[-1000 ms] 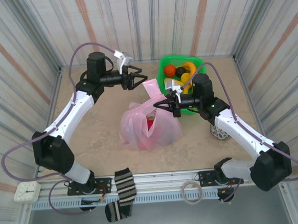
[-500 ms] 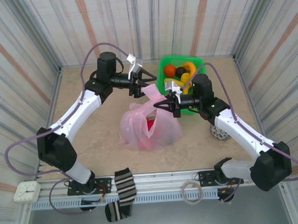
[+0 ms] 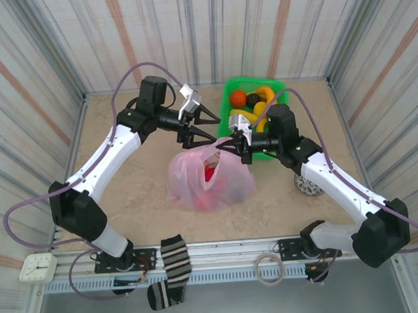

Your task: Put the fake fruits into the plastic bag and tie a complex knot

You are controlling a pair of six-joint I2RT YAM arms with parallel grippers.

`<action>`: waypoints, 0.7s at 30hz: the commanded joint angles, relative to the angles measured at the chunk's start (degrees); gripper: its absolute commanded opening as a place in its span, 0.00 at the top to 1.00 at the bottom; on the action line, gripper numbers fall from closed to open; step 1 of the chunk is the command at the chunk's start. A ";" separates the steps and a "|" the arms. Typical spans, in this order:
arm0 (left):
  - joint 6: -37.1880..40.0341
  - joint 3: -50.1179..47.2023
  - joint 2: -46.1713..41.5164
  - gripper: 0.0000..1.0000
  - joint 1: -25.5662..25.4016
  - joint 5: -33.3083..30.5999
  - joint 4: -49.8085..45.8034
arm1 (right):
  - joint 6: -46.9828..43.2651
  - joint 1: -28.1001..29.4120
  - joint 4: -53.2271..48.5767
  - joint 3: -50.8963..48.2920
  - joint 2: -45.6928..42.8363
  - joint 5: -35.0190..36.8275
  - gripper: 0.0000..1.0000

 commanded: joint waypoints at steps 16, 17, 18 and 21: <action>11.40 7.39 1.63 0.06 -2.46 -9.56 -22.73 | -18.57 7.62 0.88 -1.57 -6.19 22.19 1.00; 11.63 7.39 1.68 0.06 -2.46 -9.56 -23.09 | -19.56 8.36 1.71 -2.20 -6.44 23.95 1.00; 11.95 7.31 1.68 0.06 -2.46 -9.70 -23.55 | -20.62 9.06 2.42 -2.74 -6.71 25.78 1.00; 12.54 6.97 1.83 0.08 -2.35 -9.43 -24.36 | -22.66 10.74 4.36 -4.20 -7.33 29.38 1.00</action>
